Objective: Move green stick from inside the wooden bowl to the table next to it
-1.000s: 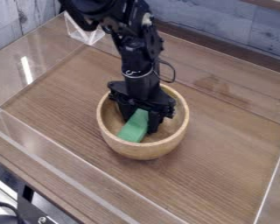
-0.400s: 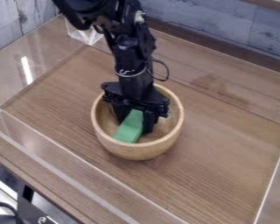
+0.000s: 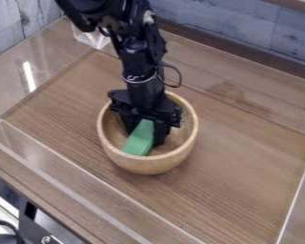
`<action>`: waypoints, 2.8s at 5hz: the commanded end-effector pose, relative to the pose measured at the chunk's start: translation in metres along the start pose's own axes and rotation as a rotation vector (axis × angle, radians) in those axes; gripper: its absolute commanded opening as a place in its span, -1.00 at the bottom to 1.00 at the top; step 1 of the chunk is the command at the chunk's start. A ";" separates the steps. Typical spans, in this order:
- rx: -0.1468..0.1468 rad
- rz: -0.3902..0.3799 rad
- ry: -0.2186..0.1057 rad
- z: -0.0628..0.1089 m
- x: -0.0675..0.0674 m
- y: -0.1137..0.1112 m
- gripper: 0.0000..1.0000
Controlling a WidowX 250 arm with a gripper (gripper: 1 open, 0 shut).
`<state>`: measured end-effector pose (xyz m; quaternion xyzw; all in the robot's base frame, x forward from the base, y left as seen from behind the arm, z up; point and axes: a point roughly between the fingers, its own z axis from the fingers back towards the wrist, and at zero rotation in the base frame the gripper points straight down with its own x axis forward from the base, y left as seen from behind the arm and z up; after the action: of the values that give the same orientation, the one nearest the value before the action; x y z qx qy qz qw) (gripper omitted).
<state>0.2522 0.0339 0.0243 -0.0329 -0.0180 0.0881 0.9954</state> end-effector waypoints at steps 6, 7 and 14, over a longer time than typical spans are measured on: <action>-0.025 0.036 -0.022 0.012 0.005 0.008 -1.00; -0.031 0.040 -0.023 0.013 0.005 0.008 -1.00; -0.072 0.066 -0.031 0.023 0.011 0.006 -1.00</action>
<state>0.2505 0.0375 0.0311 -0.0716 -0.0005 0.1210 0.9901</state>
